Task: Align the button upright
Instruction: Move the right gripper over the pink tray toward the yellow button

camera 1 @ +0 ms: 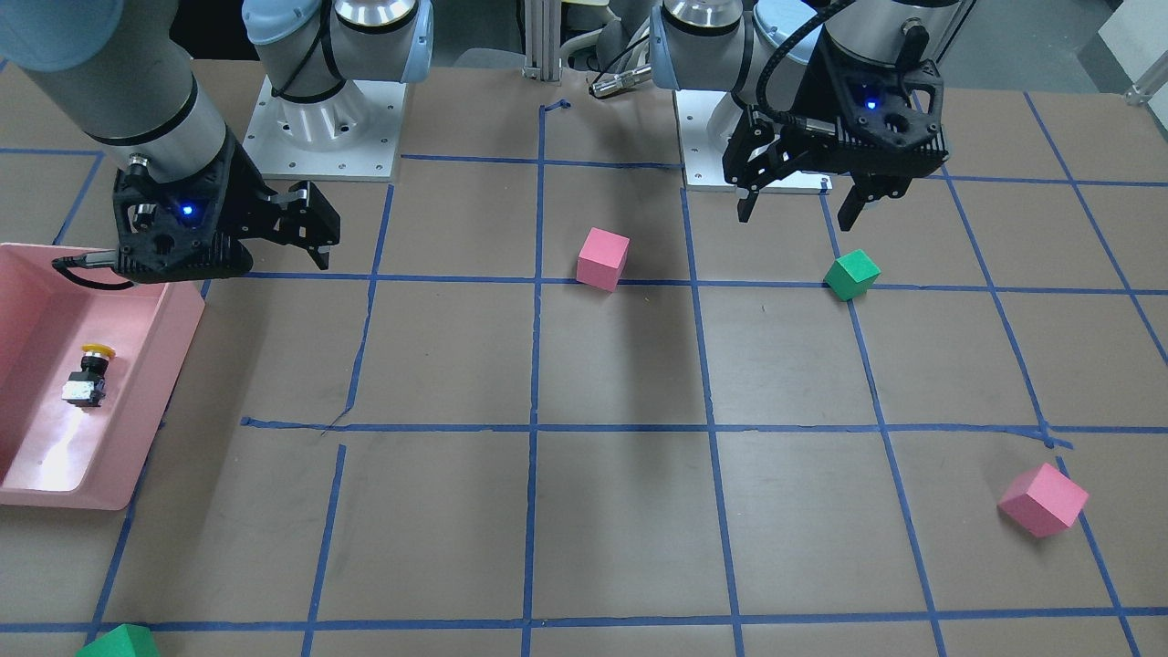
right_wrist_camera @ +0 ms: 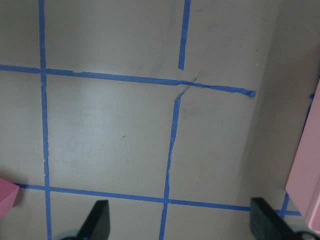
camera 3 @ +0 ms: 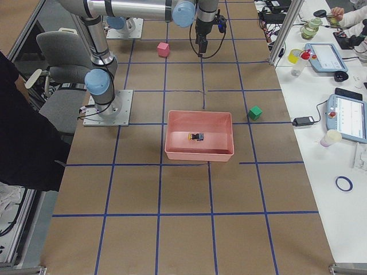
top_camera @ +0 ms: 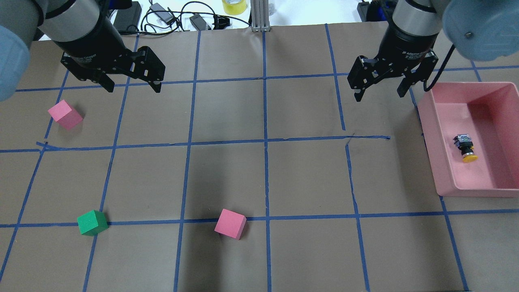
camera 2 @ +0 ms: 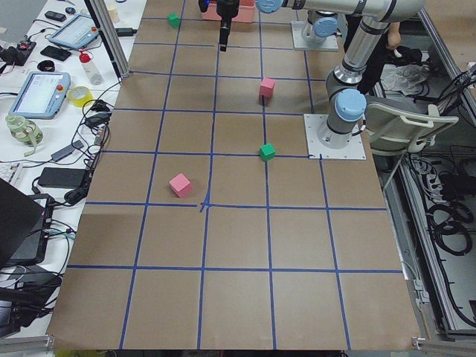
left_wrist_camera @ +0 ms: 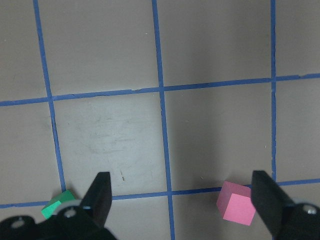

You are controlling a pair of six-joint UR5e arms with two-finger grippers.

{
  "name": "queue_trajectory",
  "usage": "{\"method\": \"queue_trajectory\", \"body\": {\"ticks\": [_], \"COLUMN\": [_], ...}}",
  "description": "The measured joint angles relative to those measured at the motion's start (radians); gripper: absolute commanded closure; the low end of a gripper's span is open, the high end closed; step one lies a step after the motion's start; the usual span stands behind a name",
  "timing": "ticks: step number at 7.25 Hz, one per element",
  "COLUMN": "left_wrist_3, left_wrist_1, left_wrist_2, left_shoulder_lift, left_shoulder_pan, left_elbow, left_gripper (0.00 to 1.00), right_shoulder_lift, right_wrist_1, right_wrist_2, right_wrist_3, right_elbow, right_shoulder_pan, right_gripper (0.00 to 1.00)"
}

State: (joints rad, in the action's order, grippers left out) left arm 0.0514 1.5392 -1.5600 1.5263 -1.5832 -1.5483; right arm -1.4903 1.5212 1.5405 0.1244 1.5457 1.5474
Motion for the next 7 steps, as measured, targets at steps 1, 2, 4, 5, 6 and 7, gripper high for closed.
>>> {"method": "queue_trajectory", "body": {"ticks": [1, 2, 4, 5, 6, 7], "left_wrist_3": [0.0, 0.0, 0.001, 0.003, 0.004, 0.005], "left_wrist_1": [0.0, -0.001, -0.001, -0.001, -0.001, -0.001], "left_wrist_2": [0.0, 0.0, 0.0, 0.0, 0.0, 0.0], "left_shoulder_lift": [0.0, 0.0, 0.001, 0.001, 0.001, 0.001], "left_shoulder_pan": [0.0, 0.0, 0.001, 0.001, 0.002, 0.002], "left_elbow": [0.0, 0.0, -0.001, -0.001, 0.0, 0.0], "left_gripper": [0.0, 0.0, 0.0, 0.0, 0.0, 0.0], "right_shoulder_lift": [0.0, 0.0, 0.001, 0.0, 0.0, 0.002], "right_wrist_1": [-0.004, -0.007, -0.012, -0.013, -0.012, -0.009], "right_wrist_2": [0.002, 0.003, 0.005, 0.016, 0.035, 0.045], "right_wrist_3": [0.0, -0.001, 0.0, 0.001, 0.001, 0.004], "right_elbow": [0.002, 0.003, 0.003, 0.004, 0.004, 0.004], "right_shoulder_pan": [0.0, 0.0, -0.007, -0.011, -0.013, -0.015], "right_gripper": [0.0, 0.0, 0.0, 0.0, 0.0, 0.0]}}
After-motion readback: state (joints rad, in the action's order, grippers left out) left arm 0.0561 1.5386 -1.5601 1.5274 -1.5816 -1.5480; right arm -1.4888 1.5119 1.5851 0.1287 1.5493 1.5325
